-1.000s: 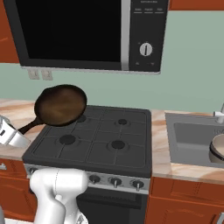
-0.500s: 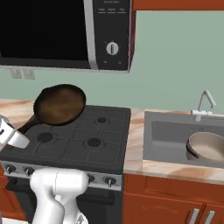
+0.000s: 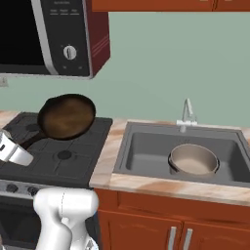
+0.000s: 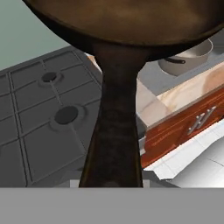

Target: Move the pot and pan from the stove into the sink.

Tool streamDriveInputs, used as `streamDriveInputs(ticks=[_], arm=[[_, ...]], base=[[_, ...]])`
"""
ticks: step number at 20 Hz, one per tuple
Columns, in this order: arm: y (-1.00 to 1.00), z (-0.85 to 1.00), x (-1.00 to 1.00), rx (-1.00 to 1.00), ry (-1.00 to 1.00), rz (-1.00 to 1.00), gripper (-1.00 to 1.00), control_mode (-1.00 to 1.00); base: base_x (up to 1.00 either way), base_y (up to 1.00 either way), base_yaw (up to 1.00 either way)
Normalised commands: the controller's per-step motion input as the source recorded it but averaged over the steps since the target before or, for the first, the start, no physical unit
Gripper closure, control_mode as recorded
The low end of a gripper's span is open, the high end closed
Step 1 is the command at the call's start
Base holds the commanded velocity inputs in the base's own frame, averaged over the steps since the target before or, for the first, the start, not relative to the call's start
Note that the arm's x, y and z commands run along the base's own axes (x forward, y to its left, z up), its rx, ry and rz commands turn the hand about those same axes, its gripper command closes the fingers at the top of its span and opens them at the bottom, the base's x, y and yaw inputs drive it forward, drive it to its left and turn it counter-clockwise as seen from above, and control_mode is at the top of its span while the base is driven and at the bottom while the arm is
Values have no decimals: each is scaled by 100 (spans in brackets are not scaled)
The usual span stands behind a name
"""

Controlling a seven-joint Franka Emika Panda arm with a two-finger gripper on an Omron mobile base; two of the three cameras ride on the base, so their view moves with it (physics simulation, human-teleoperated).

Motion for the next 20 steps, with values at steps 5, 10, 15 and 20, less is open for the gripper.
streamDriveInputs(ticks=[5,10,15,20], arm=[[0,0,0,0,0,0,100,100],[0,0,0,0,0,0,100,100],[0,0,0,0,0,0,100,100],[0,0,0,0,0,0,100,100]], base=[[9,-80,0],[9,-79,0],[11,-76,0],[10,-74,0]])
